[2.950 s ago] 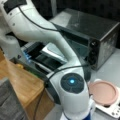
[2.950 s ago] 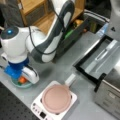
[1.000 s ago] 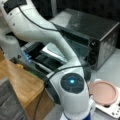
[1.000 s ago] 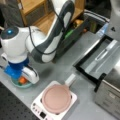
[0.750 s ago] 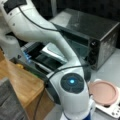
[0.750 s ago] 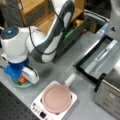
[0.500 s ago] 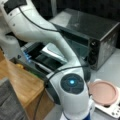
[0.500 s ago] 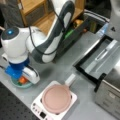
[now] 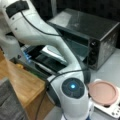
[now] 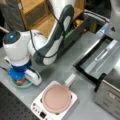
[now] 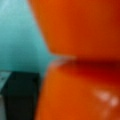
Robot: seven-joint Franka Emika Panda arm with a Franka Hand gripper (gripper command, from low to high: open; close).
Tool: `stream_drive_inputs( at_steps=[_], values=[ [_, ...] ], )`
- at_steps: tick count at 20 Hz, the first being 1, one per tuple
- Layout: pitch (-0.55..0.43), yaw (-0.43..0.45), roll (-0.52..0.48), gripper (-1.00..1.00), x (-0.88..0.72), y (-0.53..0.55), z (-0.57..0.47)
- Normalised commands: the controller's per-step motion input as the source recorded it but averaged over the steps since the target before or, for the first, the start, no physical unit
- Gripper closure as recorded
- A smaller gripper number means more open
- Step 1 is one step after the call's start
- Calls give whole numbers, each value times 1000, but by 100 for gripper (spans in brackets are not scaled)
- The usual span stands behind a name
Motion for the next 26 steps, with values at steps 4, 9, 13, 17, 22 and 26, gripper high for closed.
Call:
stream_drive_inputs(
  at_steps=[4,9,13,17,22,26],
  values=[
    [-57,-44,-7,100,52,83,-79],
    [-32,-45,-27,100,46,62,-57],
    [-4,-43,-53,100,45,33,27],
    [14,-47,-40,100,21,40,109],
    [35,-60,-39,100,-71,80,227],
    [61,-65,-52,100,-123,97,209]
  ],
)
